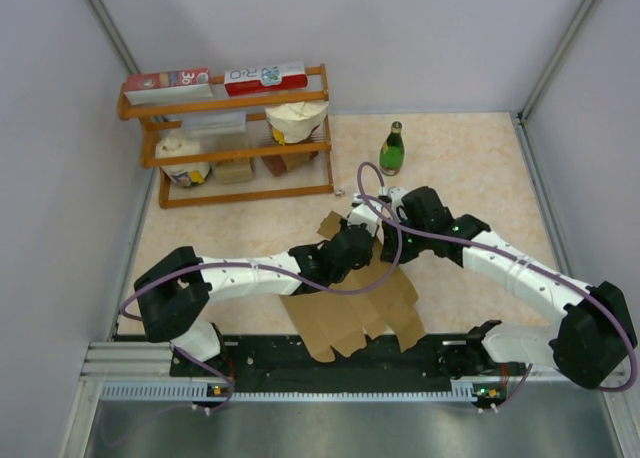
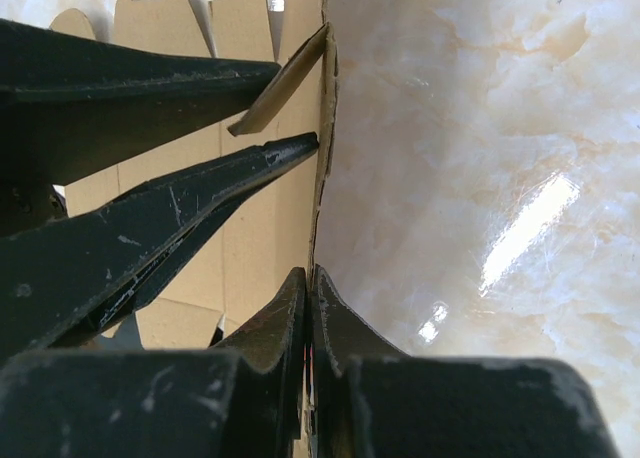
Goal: Fold the paper box
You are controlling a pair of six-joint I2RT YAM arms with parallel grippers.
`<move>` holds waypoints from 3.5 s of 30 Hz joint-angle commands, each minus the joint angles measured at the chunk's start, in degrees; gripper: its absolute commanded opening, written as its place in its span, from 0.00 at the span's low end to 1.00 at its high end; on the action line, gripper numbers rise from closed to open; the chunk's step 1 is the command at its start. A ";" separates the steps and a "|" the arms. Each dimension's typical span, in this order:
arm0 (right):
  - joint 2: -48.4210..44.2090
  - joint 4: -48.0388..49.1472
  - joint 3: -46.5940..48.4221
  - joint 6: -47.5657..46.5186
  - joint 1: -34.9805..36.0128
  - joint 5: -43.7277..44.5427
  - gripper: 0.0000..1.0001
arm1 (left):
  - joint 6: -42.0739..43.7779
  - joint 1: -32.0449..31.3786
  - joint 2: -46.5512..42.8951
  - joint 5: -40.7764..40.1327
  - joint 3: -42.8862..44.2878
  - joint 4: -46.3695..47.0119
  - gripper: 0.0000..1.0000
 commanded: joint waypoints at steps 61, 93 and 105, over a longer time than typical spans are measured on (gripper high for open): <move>0.77 -3.58 4.58 -4.88 0.80 3.04 0.00 | 7.35 31.84 -4.02 62.71 -18.26 15.27 0.59; 0.33 -3.76 4.49 -4.80 0.80 2.25 0.00 | 10.96 33.07 6.45 66.93 -13.06 8.93 0.50; 0.51 -3.05 4.58 -3.83 0.88 2.77 0.00 | 8.85 30.00 3.99 63.95 -13.50 7.97 0.36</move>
